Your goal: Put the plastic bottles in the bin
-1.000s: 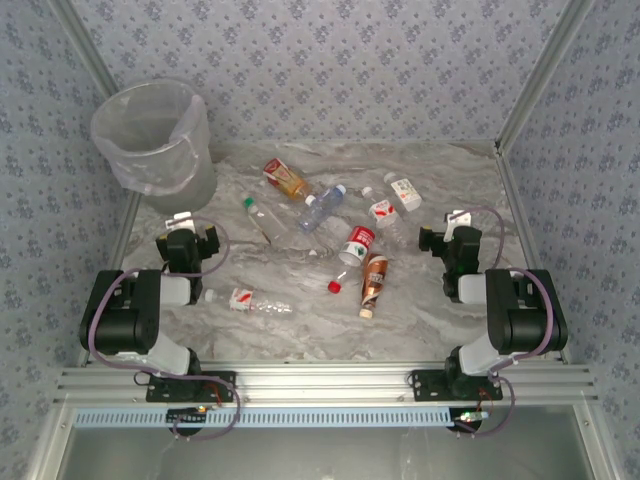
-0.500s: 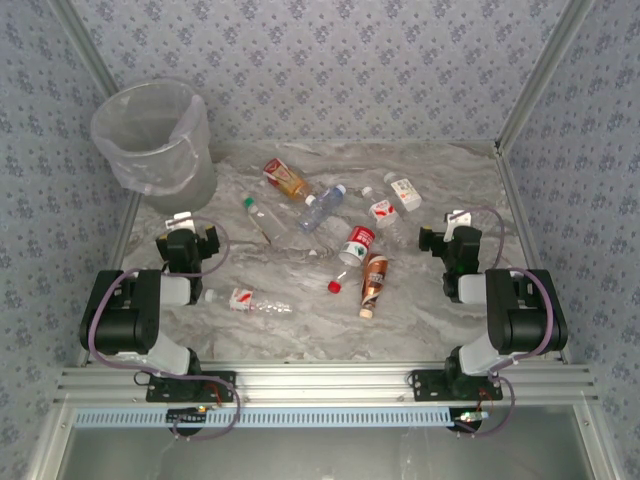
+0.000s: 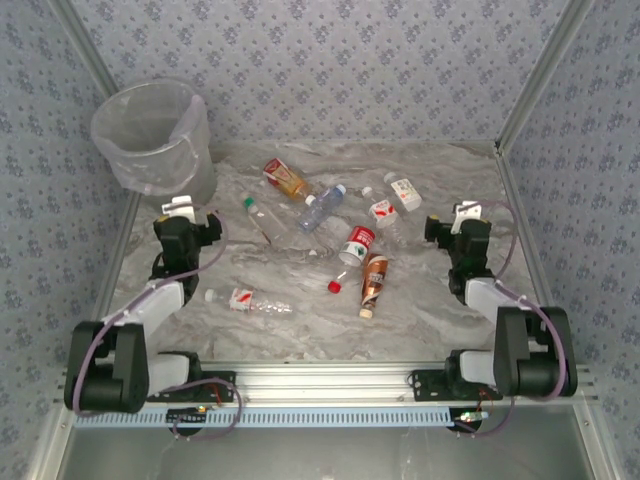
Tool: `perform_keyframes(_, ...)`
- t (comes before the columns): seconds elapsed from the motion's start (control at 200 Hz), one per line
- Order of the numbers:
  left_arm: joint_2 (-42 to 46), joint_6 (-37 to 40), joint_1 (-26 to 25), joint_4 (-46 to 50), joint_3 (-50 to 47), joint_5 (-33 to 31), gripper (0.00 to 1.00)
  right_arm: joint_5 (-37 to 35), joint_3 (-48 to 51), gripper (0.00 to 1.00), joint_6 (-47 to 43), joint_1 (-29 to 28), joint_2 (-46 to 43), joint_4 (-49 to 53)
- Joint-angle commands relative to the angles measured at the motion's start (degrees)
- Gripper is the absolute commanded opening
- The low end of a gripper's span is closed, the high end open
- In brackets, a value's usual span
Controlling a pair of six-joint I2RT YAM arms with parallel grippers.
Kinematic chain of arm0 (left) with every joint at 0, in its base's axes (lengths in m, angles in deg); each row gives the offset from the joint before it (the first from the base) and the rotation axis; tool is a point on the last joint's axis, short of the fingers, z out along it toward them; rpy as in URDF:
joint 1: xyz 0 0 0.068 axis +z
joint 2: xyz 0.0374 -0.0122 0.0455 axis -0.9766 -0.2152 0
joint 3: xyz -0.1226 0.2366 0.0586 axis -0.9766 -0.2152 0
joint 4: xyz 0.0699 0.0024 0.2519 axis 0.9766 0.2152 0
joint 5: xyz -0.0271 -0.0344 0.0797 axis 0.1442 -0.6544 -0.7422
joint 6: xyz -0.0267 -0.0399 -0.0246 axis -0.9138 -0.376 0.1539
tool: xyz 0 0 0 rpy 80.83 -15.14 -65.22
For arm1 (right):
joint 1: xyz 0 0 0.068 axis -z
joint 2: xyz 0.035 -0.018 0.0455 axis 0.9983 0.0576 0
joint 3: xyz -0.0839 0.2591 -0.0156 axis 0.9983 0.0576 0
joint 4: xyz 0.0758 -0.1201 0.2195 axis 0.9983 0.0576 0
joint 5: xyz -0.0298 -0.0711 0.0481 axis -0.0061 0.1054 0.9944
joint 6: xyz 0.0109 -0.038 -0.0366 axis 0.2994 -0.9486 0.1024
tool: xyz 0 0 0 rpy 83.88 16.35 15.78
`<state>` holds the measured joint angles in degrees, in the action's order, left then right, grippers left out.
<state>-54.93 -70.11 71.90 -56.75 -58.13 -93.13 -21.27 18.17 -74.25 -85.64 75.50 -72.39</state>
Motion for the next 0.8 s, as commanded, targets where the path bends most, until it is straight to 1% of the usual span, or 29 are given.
perform_keyframes(0.0,4.9,-10.1,-2.5,18.1,6.7,-5.7,0.99,0.6,-5.5,1.0,5.4,-0.5,-4.5,12.8)
perform_keyframes(0.075,6.9,-20.2,-4.6,32.0,11.7,-9.0,1.0,2.1,-8.4,1.0,8.0,-0.8,-6.2,19.0)
perform_keyframes(0.14,8.2,-28.0,-6.3,43.9,15.1,-9.0,1.0,2.6,-9.9,1.0,11.1,-1.1,-7.6,22.7)
perform_keyframes(0.205,9.5,-34.4,-7.8,53.6,17.5,-8.2,1.0,2.4,-11.4,1.0,14.5,-1.5,-8.8,26.1)
perform_keyframes(0.26,10.6,-39.3,-8.4,60.1,18.5,-5.0,0.99,2.3,-12.1,1.0,17.1,-1.7,-9.6,28.0)
perform_keyframes(0.31,11.4,-41.7,-8.7,63.8,19.0,-0.5,1.0,2.6,-12.0,1.0,19.2,-1.9,-10.4,28.7)
perform_keyframes(0.335,11.4,-42.9,-8.9,67.2,19.7,1.1,0.99,3.0,-11.9,1.0,20.0,-2.0,-10.8,28.8)
perform_keyframes(0.395,11.3,-46.7,-10.3,74.1,21.6,1.6,0.99,3.9,-10.8,1.0,21.3,-2.4,-12.0,28.2)
perform_keyframes(0.46,11.3,-49.0,-12.7,78.3,22.8,2.2,0.99,4.6,-9.9,1.0,22.3,-2.8,-13.0,27.5)
perform_keyframes(0.525,11.7,-54.1,-15.5,81.4,23.2,1.6,1.0,5.0,-9.3,1.0,22.6,-3.1,-14.1,27.0)
perform_keyframes(0.59,12.2,-59.8,-18.1,82.5,22.7,2.4,0.99,4.9,-9.2,1.0,22.4,-3.4,-14.8,27.2)
perform_keyframes(0.715,11.5,-70.4,-20.7,80.2,20.2,10.5,1.0,4.7,-7.3,1.0,22.1,-3.6,-16.6,24.2)
perform_keyframes(0.795,9.8,-75.8,-22.8,80.5,19.8,12.1,0.99,5.4,-4.9,1.0,22.1,-3.6,-18.2,20.9)
